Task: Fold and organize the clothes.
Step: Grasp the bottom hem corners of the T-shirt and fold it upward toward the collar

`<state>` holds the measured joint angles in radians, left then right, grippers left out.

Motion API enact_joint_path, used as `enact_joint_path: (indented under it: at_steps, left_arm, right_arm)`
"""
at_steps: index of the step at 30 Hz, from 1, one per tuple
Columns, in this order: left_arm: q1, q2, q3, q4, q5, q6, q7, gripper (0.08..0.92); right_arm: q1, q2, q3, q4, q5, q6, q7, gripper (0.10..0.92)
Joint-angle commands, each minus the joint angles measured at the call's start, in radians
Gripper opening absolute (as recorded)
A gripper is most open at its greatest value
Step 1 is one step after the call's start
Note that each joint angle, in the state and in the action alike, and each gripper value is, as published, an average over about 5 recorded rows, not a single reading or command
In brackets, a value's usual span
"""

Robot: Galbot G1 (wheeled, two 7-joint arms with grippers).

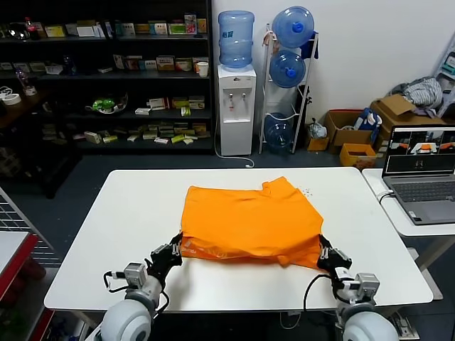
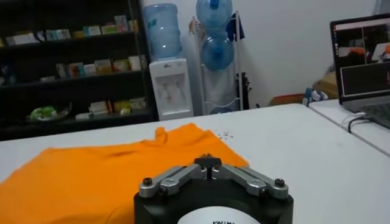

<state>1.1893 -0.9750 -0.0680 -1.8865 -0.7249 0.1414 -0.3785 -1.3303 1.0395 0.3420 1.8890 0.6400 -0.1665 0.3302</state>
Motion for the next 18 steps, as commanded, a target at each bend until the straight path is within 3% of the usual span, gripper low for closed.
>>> enact_joint_path:
  at_steps: [1, 8, 13, 18]
  left_arm:
    - [-0.142, -0.028, 0.068, 0.121, 0.032, 0.005, -0.022, 0.091]
    - [-0.146, -0.035, 0.071, 0.132, 0.043, 0.038, -0.052, 0.091]
    - [-0.140, -0.038, 0.065, 0.134, 0.045, 0.078, -0.058, 0.107]
    - [-0.116, -0.034, 0.040, 0.123, 0.057, 0.099, -0.058, 0.233]
  right_arm:
    - [0.146, -0.008, -0.061, -0.108, 0.016, -0.008, 0.019, 0.124]
    - [0.180, 0.012, -0.103, -0.150, 0.002, -0.010, 0.015, 0.141]
    - [0.181, 0.022, -0.110, -0.156, -0.003, -0.025, 0.004, 0.267]
    - [0.143, 0.011, -0.075, -0.140, -0.035, -0.021, -0.021, 0.415]
